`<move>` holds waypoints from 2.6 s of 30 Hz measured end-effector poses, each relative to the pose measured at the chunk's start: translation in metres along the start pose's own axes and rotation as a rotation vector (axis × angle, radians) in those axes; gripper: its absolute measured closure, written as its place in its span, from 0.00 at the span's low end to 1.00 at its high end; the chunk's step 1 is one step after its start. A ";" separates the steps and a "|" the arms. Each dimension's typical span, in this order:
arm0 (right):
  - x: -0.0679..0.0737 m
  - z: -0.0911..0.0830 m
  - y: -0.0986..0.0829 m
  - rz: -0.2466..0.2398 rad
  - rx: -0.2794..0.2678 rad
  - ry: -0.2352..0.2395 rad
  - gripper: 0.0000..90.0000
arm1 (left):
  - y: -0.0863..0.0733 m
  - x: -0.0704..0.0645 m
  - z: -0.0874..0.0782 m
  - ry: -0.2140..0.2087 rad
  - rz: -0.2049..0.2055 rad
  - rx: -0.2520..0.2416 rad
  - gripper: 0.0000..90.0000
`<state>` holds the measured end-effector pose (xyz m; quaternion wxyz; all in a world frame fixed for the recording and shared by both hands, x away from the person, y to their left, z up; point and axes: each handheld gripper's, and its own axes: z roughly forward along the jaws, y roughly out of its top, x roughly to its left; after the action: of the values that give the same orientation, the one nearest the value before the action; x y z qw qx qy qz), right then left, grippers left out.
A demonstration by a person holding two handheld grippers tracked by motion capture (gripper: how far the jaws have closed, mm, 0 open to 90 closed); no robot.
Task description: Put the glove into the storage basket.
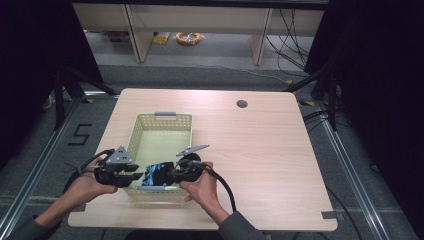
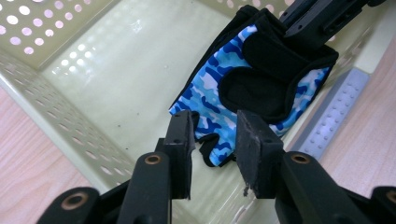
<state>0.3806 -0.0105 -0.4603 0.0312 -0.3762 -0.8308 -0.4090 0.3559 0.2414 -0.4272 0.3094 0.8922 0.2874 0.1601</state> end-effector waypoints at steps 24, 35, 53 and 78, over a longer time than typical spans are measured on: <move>0.004 -0.017 0.006 -0.050 -0.023 -0.071 0.58 | 0.011 -0.011 -0.001 -0.003 -0.018 -0.029 0.61; -0.003 -0.049 0.014 -0.076 -0.124 -0.043 0.52 | 0.015 -0.014 -0.008 -0.018 -0.056 -0.059 0.49; -0.026 -0.101 -0.018 -0.072 -0.209 -0.073 0.45 | 0.025 -0.069 -0.011 -0.143 -0.120 -0.213 0.32; -0.051 -0.141 -0.075 -0.033 -0.253 -0.132 0.37 | 0.024 -0.107 0.018 -0.226 -0.144 -0.293 0.27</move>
<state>0.3317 -0.1686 -0.4344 -0.0781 -0.3894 -0.7789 -0.4853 0.2903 0.1529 -0.4369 0.4770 0.8270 0.2877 0.0766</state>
